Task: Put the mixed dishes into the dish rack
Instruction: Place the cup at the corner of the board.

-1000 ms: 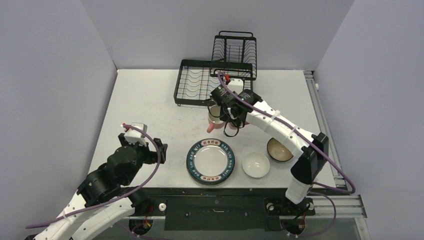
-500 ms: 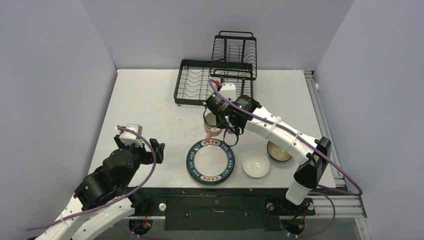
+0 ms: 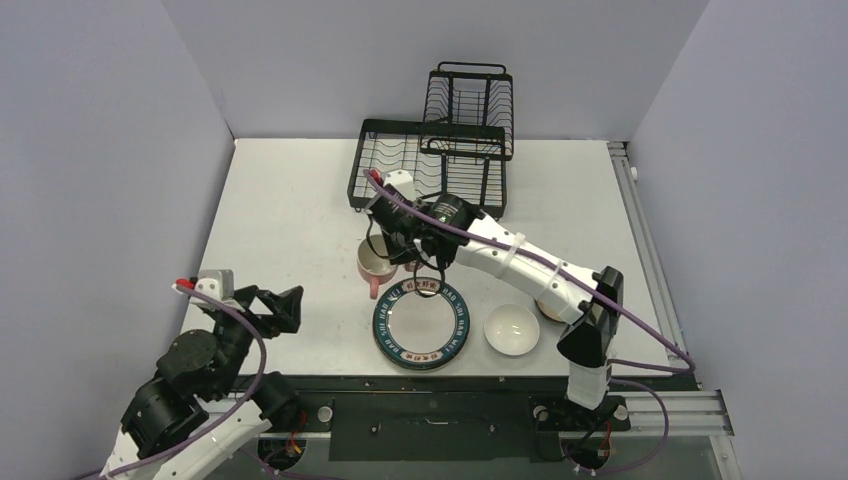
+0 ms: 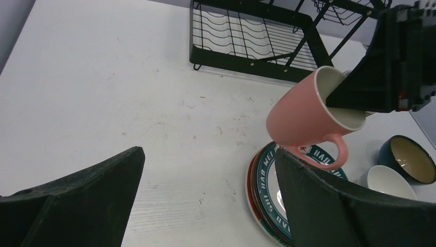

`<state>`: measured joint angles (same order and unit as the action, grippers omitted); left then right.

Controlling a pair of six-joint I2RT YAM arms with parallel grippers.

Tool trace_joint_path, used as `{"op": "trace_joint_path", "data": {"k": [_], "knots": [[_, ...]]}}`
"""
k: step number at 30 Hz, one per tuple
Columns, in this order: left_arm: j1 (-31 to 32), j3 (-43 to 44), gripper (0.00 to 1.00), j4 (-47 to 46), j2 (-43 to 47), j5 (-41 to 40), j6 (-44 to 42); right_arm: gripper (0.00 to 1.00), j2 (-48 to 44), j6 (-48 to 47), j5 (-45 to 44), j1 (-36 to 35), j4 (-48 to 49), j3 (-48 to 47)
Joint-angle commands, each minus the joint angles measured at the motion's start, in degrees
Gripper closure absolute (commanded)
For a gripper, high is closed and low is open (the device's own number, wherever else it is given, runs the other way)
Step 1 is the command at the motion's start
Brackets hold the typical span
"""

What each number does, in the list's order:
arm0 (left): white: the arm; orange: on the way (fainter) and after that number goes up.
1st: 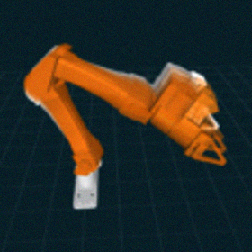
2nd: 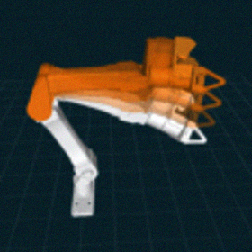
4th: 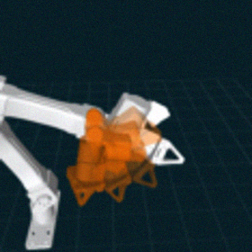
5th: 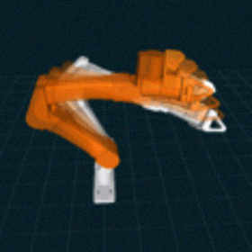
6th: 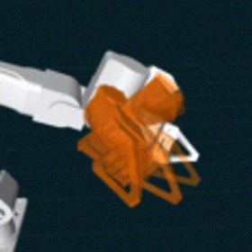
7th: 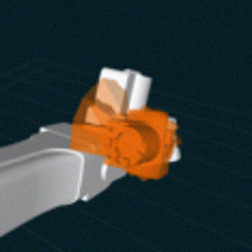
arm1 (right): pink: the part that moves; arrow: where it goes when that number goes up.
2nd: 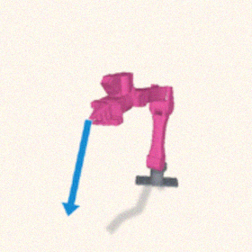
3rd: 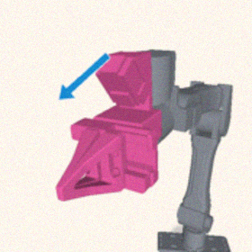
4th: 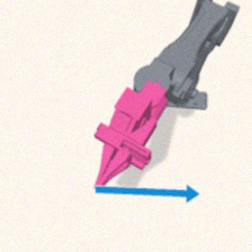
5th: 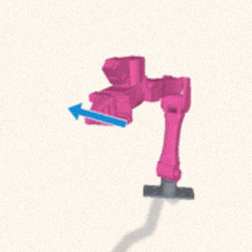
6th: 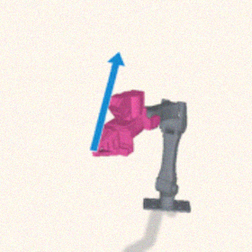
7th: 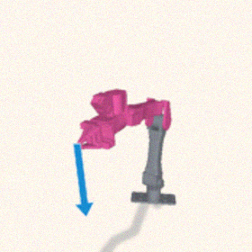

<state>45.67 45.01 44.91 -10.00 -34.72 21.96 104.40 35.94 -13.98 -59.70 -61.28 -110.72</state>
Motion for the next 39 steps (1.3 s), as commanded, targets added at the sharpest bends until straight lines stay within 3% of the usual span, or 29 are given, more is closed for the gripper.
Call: {"op": "trace_joint_path", "data": {"k": [1,7,20,39], "knots": [[-1.72,-0.07,0.04,-2.01,3.72,-0.41,0.08,1.00,1.56,-5.34,4.54,-1.59,9.25,-6.73],[-3.87,-0.88,0.04,-2.97,7.07,-0.16,-0.28,1.00,5.90,-11.35,9.76,-2.93,13.86,-8.69],[-5.46,-1.04,0.04,-2.80,6.83,1.04,-0.80,1.00,13.72,-24.00,12.48,-7.31,18.45,-11.78],[-6.27,-1.07,0.04,-2.85,7.03,1.08,-0.73,1.00,22.39,-25.87,17.34,-7.61,15.80,-14.72]]}}
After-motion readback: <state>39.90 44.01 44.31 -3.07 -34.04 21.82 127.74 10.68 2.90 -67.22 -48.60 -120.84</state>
